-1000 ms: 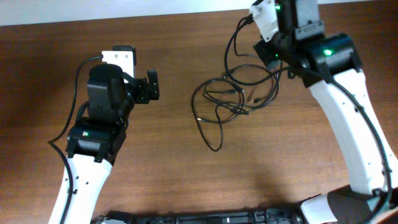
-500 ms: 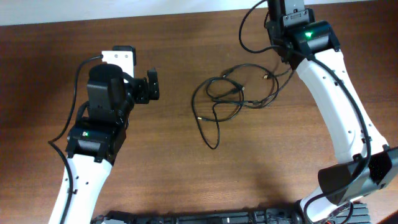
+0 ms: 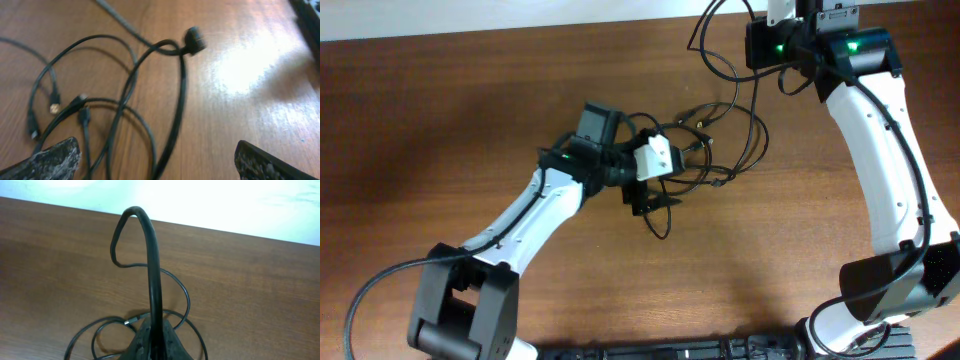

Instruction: Untangle cables

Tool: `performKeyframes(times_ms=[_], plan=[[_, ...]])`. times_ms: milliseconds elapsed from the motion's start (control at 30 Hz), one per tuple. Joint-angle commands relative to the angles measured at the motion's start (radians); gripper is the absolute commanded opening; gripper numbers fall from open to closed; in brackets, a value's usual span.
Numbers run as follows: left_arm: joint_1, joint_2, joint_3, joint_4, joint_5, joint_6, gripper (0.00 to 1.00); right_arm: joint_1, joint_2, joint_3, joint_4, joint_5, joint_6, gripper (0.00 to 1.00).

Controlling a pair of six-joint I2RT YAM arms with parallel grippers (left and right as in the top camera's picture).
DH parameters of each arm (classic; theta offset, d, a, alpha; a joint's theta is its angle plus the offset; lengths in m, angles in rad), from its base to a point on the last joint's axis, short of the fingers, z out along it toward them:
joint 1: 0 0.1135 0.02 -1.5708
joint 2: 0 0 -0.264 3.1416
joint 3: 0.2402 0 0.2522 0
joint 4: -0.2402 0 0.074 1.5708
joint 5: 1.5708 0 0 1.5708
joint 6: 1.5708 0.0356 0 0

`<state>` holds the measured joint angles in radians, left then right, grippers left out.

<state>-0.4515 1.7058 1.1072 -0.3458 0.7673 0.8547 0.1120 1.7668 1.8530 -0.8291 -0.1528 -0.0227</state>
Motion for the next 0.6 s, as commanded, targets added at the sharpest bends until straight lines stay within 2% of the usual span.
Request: performKeyframes(times_ms=[0,33,67,133,267,333,433,567], plan=[[-0.059,0.052,0.006,0.039,-0.003,0.067,0.71,-0.003,0.001,0.004,0.004,-0.021,0.013,0.04],[-0.074,0.072,0.006,0.055,-0.039,0.067,0.34,-0.003,0.001,0.004,0.004,-0.021,0.013,0.04],[-0.076,0.073,0.006,0.057,-0.054,0.067,0.03,-0.003,0.001,0.004,0.004,-0.021,0.013,0.04],[-0.076,0.072,0.008,0.058,-0.053,0.045,0.00,-0.003,0.002,0.004,0.004,-0.020,0.013,0.04],[-0.076,-0.076,0.077,0.058,-0.049,-0.226,0.00,-0.003,0.002,0.004,-0.001,0.183,0.013,0.04],[-0.076,-0.204,0.080,0.059,-0.049,-0.243,0.00,-0.003,0.002,0.004,-0.020,0.270,0.013,0.04],[-0.060,-0.451,0.080,0.064,-0.051,-0.242,0.00,-0.003,0.002,0.004,-0.038,0.271,0.013,0.04],[-0.058,-0.551,0.079,-0.031,-0.186,-0.242,0.00,-0.060,0.001,0.004,-0.093,0.368,0.042,0.04]])
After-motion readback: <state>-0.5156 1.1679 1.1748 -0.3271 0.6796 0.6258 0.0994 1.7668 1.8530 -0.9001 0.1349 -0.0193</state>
